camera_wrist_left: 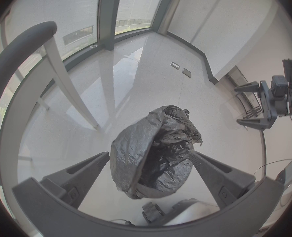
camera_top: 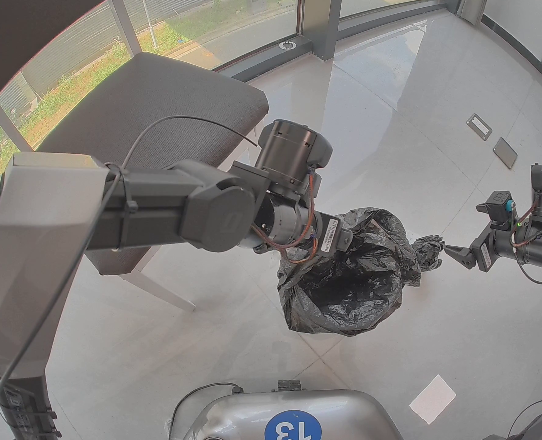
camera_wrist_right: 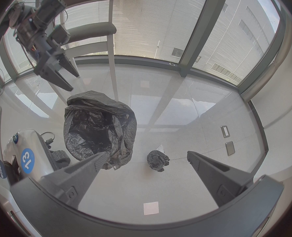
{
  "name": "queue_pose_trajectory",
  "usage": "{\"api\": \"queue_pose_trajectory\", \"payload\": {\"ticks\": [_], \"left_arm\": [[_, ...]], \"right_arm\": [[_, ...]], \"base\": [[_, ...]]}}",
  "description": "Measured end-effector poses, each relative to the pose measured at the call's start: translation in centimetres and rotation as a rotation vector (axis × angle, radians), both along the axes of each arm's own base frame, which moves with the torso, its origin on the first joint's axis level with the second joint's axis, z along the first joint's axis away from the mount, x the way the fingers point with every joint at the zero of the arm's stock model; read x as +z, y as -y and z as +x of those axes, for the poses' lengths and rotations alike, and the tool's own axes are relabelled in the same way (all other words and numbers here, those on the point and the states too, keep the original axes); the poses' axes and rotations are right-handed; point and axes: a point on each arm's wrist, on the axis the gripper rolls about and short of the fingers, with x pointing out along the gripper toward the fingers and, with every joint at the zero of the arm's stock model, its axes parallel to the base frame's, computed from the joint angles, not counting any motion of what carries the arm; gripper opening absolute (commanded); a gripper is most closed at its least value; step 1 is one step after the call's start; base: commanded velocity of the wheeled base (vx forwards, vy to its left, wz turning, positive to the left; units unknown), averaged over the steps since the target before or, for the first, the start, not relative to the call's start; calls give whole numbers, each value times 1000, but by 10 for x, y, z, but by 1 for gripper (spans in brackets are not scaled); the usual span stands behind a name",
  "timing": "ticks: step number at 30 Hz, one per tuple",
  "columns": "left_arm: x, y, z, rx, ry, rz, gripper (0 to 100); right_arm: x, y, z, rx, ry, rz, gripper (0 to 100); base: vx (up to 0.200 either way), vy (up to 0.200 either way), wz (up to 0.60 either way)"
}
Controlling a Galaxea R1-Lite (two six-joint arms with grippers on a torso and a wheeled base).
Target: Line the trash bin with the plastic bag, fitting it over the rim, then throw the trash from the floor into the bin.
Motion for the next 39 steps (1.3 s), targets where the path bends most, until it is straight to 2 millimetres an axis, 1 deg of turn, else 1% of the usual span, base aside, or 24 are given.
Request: {"api": "queue_pose_trajectory", "payload": {"ticks": [6, 10, 16, 23, 28, 39], "left_arm": [[-16, -7, 20, -24, 64, 22, 100], [-28, -14, 29, -6, 53, 39, 100], [-40, -20, 39, 16, 38, 53, 100], [-48, -17, 48, 24, 63, 36, 100], [-55, -16, 51, 26, 56, 42, 100], [-60, -19, 60, 41, 54, 44, 100]], "right_arm": [[3, 1, -4, 1, 14, 0, 100], [4, 1, -5, 4, 18, -1, 100], [5, 1, -7, 7, 21, 0, 100], [5, 1, -14, 13, 23, 2, 100], [6, 2, -21, 12, 28, 2, 100], [8, 3, -26, 16, 41, 1, 100]], "base": [[0, 0, 0], [0, 0, 0], [0, 0, 0], [0, 0, 0], [0, 0, 0], [0, 0, 0]]}}
